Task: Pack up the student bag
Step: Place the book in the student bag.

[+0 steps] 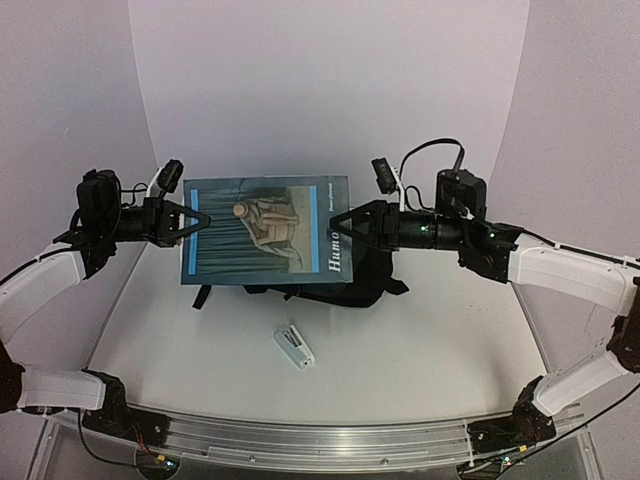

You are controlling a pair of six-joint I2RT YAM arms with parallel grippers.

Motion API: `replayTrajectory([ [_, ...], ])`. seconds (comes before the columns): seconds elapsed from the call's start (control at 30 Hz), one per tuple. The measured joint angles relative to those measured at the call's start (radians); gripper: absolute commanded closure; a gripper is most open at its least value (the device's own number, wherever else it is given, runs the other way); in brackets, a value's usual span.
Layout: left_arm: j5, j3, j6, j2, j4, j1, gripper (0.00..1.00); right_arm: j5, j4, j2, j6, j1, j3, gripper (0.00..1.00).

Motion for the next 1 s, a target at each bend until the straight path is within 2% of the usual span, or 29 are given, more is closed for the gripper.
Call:
replayTrajectory([
  [0.17, -0.021, 0.000, -0.032, -0.014, 0.013, 0.001, 1.00, -0.077, 0.110, 0.019, 0.042, -0.006, -0.027, 0.11],
  [0.27, -0.022, 0.000, -0.038, -0.021, 0.014, 0.001, 1.00, -0.134, 0.171, 0.036, 0.073, -0.006, -0.038, 0.11],
  [0.33, -0.021, 0.000, -0.042, -0.023, 0.016, 0.001, 1.00, -0.165, 0.197, 0.049, 0.092, -0.006, -0.039, 0.15],
  [0.43, -0.016, 0.000, -0.050, -0.024, 0.022, 0.001, 1.00, -0.202, 0.234, 0.068, 0.119, -0.006, -0.039, 0.29],
  [0.5, -0.011, 0.000, -0.051, -0.024, 0.022, 0.001, 1.00, -0.219, 0.261, 0.083, 0.138, -0.006, -0.039, 0.42],
  [0.6, -0.003, 0.000, -0.044, -0.025, 0.010, 0.001, 0.97, -0.234, 0.308, 0.108, 0.176, -0.006, -0.039, 0.69],
  [0.67, 0.005, 0.001, -0.031, -0.026, -0.007, 0.001, 0.87, -0.237, 0.330, 0.123, 0.202, -0.007, -0.039, 0.85],
  [0.77, 0.006, 0.014, 0.012, -0.030, -0.069, 0.001, 0.54, -0.230, 0.353, 0.138, 0.224, -0.007, -0.040, 1.00],
  [0.9, -0.027, 0.055, 0.087, -0.040, -0.197, 0.000, 0.17, -0.204, 0.373, 0.139, 0.241, -0.004, -0.046, 1.00],
  [1.0, -0.075, 0.092, 0.147, -0.053, -0.282, -0.001, 0.04, -0.167, 0.383, 0.136, 0.245, -0.003, -0.063, 1.00],
])
